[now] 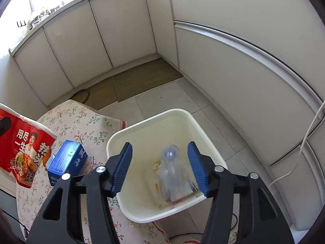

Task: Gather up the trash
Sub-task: 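Carry the bottle into the white bin, open right tool while left holds cup, then lower the red noodle cup into the white bin and open the left tool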

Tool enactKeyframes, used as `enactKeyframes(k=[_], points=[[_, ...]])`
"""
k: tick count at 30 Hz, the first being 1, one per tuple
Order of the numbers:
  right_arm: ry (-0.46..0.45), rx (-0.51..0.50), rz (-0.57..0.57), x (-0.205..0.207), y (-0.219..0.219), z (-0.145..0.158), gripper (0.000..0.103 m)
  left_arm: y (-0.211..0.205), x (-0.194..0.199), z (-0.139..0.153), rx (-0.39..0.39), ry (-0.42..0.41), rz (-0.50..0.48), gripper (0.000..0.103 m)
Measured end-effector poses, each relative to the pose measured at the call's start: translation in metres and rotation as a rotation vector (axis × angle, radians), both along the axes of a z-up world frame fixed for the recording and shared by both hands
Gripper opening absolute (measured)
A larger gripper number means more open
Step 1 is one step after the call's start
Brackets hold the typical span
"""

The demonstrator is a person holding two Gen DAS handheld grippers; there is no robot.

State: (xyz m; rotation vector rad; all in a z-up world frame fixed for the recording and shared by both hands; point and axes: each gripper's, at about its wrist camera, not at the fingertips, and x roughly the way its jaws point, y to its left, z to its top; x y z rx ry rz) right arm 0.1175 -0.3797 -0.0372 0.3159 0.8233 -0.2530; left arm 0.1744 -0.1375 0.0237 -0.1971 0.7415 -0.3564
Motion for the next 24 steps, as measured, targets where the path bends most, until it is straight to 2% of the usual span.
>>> enactKeyframes(k=[3, 4, 12, 18, 21, 24], points=[[-0.041, -0.042, -0.065, -0.014, -0.013, 0.009, 0.084, -0.019, 0.000, -0.005, 0.002, 0.007, -0.029, 0.036], [-0.055, -0.070, -0.094, -0.020, -0.017, 0.012, 0.087, -0.025, 0.000, -0.006, 0.003, 0.008, -0.037, 0.036], [-0.055, -0.186, -0.206, -0.054, -0.050, 0.021, 0.093, -0.062, 0.000, -0.018, 0.006, 0.020, -0.102, 0.036], [-0.042, -0.164, -0.280, -0.070, -0.073, 0.019, 0.095, -0.087, 0.005, -0.030, -0.003, 0.056, -0.169, 0.036], [-0.033, -0.156, -0.290, -0.073, -0.079, 0.017, 0.095, -0.098, 0.008, -0.035, 0.010, 0.047, -0.185, 0.036], [-0.029, -0.157, -0.289, -0.069, -0.079, 0.014, 0.095, -0.105, 0.013, -0.041, -0.008, 0.054, -0.207, 0.037]])
